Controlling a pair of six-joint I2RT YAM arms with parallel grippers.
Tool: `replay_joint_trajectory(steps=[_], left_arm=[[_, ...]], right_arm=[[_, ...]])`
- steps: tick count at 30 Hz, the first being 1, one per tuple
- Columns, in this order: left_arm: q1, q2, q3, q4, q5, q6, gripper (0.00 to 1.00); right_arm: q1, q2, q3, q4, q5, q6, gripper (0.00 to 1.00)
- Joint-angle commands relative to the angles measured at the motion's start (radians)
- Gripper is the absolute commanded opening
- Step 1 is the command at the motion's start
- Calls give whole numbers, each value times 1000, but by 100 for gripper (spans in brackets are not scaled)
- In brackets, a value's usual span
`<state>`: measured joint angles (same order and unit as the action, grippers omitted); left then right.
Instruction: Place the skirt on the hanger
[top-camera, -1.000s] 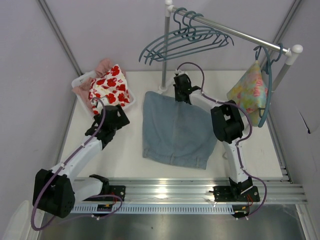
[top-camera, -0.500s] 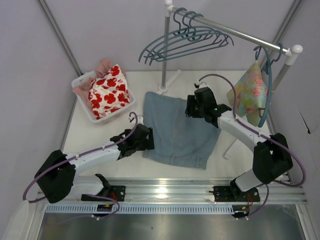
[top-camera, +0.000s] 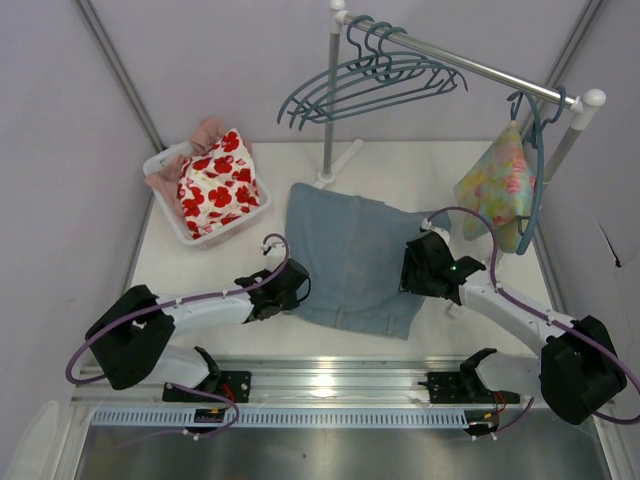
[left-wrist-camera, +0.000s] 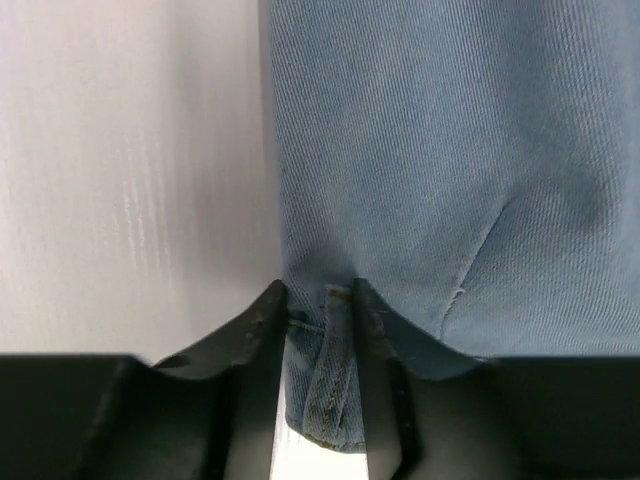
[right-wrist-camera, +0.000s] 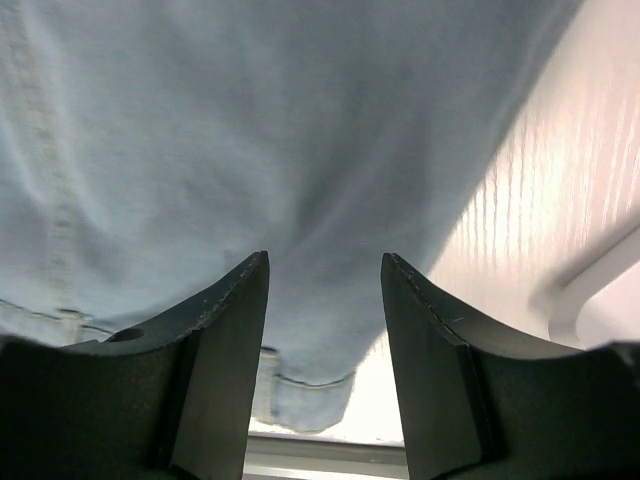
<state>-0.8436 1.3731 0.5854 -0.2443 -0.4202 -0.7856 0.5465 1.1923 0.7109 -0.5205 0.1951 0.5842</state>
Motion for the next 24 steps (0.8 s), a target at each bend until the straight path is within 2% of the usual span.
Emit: replay_joint_trajectory(steps=[1,2,4,5,6,11,15,18,19,21,22,24], left_arm=[[-15,18,-44,-10,-9,-75,29],[-15,11,-53,-36,-12,-89,19],[-18,-28,-70,-68,-20,-102,13],[-22,-43,-76,-87,-26,-116,5],[-31,-60,-79,-123,-26,-122,2],[-97,-163,-102,-259,-6,-188,0],[-192,-220,-102,-355,47,-273,1],[-226,-226,-102,-397,54,-302,9],[-226,-224,-101,-401,54,-303,19],[-224,-233,-78,-415,46,-284,29],[-224,-238,-69,-418,40,-270,43],[-198,-244,-26,-415,35,-199,56]], right_arm=[[9,-13,-40,-19,30,46,54],[9,-13,-44,-15,24,48,54],[9,-11,-50,-10,24,46,54],[9,-7,-50,-7,26,46,54],[10,-3,-48,-4,26,43,53],[9,38,-30,13,18,32,53],[10,82,-8,10,36,26,53],[9,104,1,25,40,14,53],[10,110,4,30,40,11,53],[7,127,13,36,40,-1,53],[6,145,22,36,44,-4,53],[0,165,32,33,41,-12,53]])
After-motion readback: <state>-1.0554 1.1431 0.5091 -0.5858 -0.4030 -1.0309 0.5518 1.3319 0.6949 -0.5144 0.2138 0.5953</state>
